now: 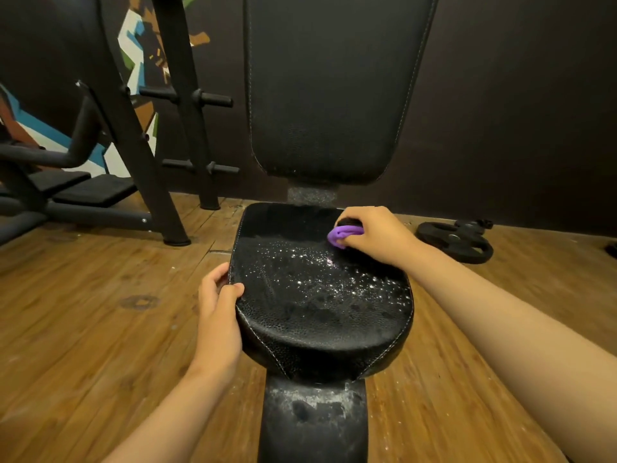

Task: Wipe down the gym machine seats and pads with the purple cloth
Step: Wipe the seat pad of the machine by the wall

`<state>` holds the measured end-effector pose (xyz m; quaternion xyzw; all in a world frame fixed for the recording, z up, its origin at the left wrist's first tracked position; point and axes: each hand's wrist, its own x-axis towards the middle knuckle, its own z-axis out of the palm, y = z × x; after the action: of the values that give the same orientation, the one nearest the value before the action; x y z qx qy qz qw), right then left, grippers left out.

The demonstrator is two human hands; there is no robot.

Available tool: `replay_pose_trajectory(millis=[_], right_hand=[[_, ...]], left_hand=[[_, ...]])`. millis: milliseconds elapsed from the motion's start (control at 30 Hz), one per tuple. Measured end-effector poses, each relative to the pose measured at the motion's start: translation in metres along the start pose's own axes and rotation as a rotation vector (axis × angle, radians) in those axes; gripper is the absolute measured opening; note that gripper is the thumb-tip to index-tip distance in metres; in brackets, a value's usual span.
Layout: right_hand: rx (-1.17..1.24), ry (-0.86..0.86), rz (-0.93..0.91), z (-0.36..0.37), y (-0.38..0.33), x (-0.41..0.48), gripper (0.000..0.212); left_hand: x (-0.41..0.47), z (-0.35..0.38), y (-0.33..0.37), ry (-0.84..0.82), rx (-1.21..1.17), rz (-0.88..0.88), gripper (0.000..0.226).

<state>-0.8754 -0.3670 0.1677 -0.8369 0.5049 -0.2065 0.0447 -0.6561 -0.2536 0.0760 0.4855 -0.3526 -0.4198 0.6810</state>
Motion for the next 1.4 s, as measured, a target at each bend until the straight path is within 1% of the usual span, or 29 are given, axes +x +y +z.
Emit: replay_pose_trajectory(millis=[67,133,200,233,333,400,433,533,633,733,833,900,967,1033,1100,1167,1233,1267,1367,1400], right_hand=[[0.094,-0.061,-0.115,-0.001,-0.015,-0.014,0.015],[0.151,-0.154,-0.172,-0.008,-0.022,-0.024,0.015],[0.183,-0.223,-0.147,-0.016,-0.019,-0.019,0.015],[0.184,-0.230,-0.109,-0.018,-0.014,-0.011,0.015],[0.092,-0.116,0.040,-0.014,0.000,0.016,0.015],[0.044,-0.054,0.060,-0.004,-0.002,0.025,0.016],[0.059,-0.051,0.030,0.001,-0.009,0.025,0.017],[0.166,-0.122,-0.118,0.007,-0.035,0.012,0.015],[0.164,-0.215,-0.198,-0.002,-0.047,-0.003,0.013],[0.167,-0.253,-0.137,-0.014,-0.033,0.002,0.015],[0.119,-0.155,0.018,-0.012,-0.015,0.015,0.017],[0.075,-0.078,0.052,-0.004,-0.014,0.021,0.017],[0.156,-0.069,-0.016,0.004,-0.029,0.019,0.018],[0.260,-0.144,-0.123,0.009,-0.047,0.011,0.018],[0.271,-0.226,-0.206,0.008,-0.060,0.000,0.016],[0.249,-0.289,-0.237,0.002,-0.064,0.001,0.017],[0.207,-0.309,-0.192,-0.002,-0.059,0.013,0.018],[0.166,-0.293,-0.145,-0.004,-0.053,0.022,0.018],[0.060,-0.184,0.005,0.002,-0.040,0.050,0.015],[0.044,-0.151,0.026,0.006,-0.040,0.055,0.015]], left_hand=[[-0.001,0.000,0.002,-0.004,-0.005,0.003,0.033],[-0.002,0.001,0.003,-0.003,0.004,0.011,0.033],[-0.003,0.001,0.003,0.002,0.006,0.004,0.034],[-0.003,0.001,0.004,0.004,0.009,0.003,0.034],[-0.005,0.000,0.006,0.004,0.025,0.003,0.034],[-0.004,0.000,0.005,0.006,0.048,-0.004,0.034],[-0.004,0.000,0.006,0.008,0.057,-0.010,0.034],[-0.005,0.002,0.007,0.014,0.038,-0.011,0.033],[-0.008,0.005,0.010,0.017,0.018,-0.007,0.031],[-0.009,0.006,0.012,0.006,0.037,-0.014,0.030],[-0.010,0.004,0.014,-0.003,0.067,-0.032,0.032],[-0.009,0.003,0.014,-0.010,0.091,-0.043,0.032],[-0.008,0.002,0.015,-0.024,0.116,-0.047,0.031],[-0.008,0.001,0.015,-0.038,0.136,-0.041,0.030],[-0.008,0.000,0.013,-0.044,0.136,-0.039,0.030],[-0.004,-0.001,0.010,-0.033,0.123,-0.049,0.032],[-0.004,0.000,0.005,-0.008,0.080,-0.054,0.034],[-0.003,0.002,0.005,0.007,0.050,-0.048,0.034],[-0.005,0.010,0.003,0.066,0.007,-0.007,0.032],[-0.005,0.010,0.001,0.075,0.011,0.019,0.031]])
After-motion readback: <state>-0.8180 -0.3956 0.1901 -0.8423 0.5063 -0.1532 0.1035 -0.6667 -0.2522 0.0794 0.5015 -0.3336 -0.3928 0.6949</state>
